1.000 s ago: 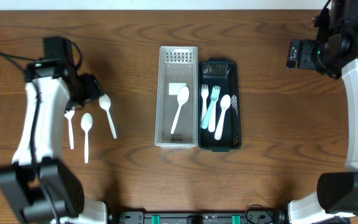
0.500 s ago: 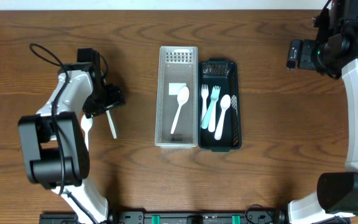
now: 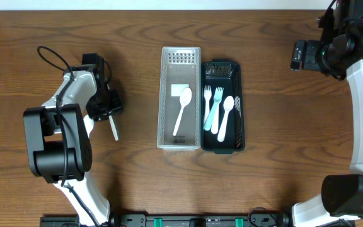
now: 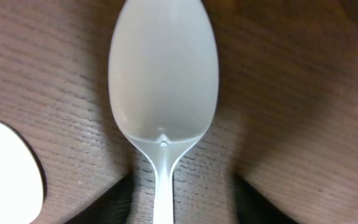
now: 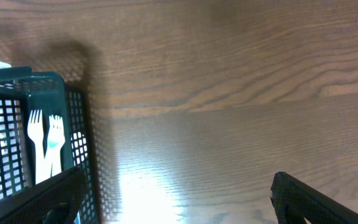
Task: Pack container
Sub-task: 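Grasp the next white spoon on the left with the left gripper, then place the spoon in the grey basket crossing the first spoon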
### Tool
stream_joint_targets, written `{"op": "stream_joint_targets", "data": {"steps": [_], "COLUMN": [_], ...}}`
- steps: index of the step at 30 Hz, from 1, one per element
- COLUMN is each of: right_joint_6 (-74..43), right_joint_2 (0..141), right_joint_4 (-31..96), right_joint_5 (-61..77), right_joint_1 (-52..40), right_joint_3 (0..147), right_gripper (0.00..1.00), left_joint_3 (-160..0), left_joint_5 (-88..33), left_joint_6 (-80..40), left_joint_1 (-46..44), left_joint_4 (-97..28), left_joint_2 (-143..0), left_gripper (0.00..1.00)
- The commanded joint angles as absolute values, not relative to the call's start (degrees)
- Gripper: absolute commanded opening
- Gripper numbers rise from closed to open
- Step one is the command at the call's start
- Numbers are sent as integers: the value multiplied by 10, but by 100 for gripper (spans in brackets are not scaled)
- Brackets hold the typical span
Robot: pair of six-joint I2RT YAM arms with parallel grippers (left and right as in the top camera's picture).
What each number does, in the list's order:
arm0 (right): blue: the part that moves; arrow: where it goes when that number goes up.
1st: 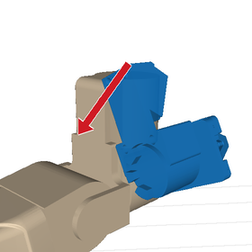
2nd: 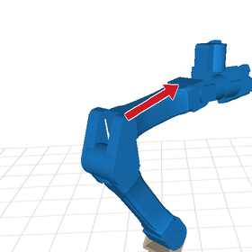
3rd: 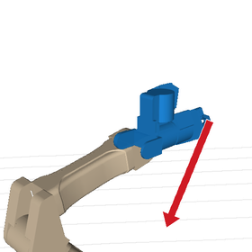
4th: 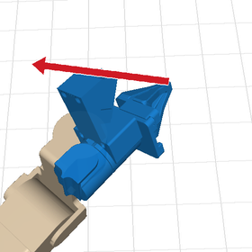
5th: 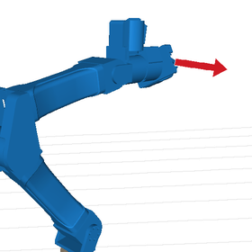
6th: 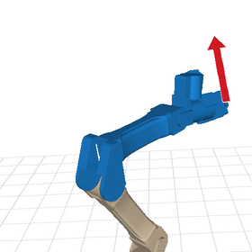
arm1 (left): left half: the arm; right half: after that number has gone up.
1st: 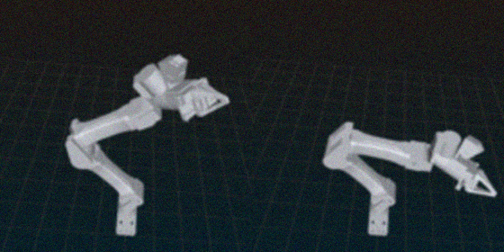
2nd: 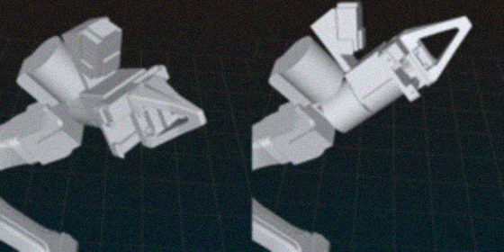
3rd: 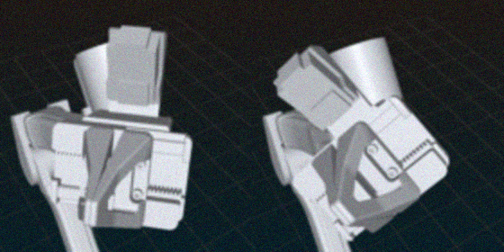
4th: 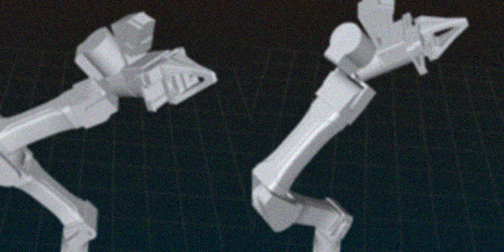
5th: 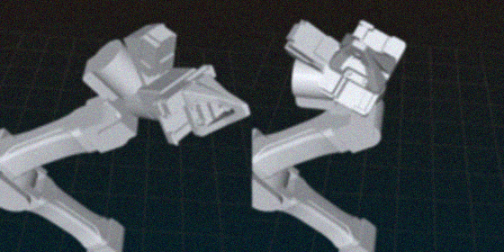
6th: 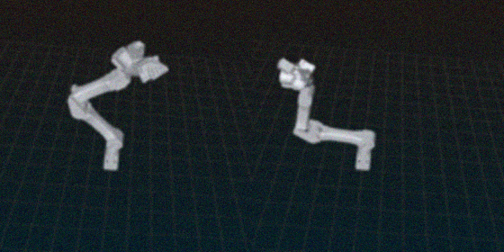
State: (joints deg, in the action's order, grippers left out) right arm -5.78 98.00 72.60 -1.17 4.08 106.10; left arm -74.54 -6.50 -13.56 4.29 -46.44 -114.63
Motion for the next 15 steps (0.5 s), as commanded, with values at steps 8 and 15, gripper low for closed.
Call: {"op": "stream_joint_targets", "data": {"steps": [8, 15], "right_joint_6": [-50, -50], "right_joint_2": [976, 976], "right_joint_4": [727, 727], "right_joint_5": [-22, -22], "right_joint_1": [46, 46], "right_joint_3": [1060, 1060], "right_gripper": [98, 98], "left_joint_3": [-750, -789], "left_joint_5": [-64, -56], "left_joint_6": [-131, -131], "left_joint_1": [43, 33], "left_joint_4": [-471, -516], "left_joint_2": [-1160, -1112], "left_gripper": [6, 6]}}
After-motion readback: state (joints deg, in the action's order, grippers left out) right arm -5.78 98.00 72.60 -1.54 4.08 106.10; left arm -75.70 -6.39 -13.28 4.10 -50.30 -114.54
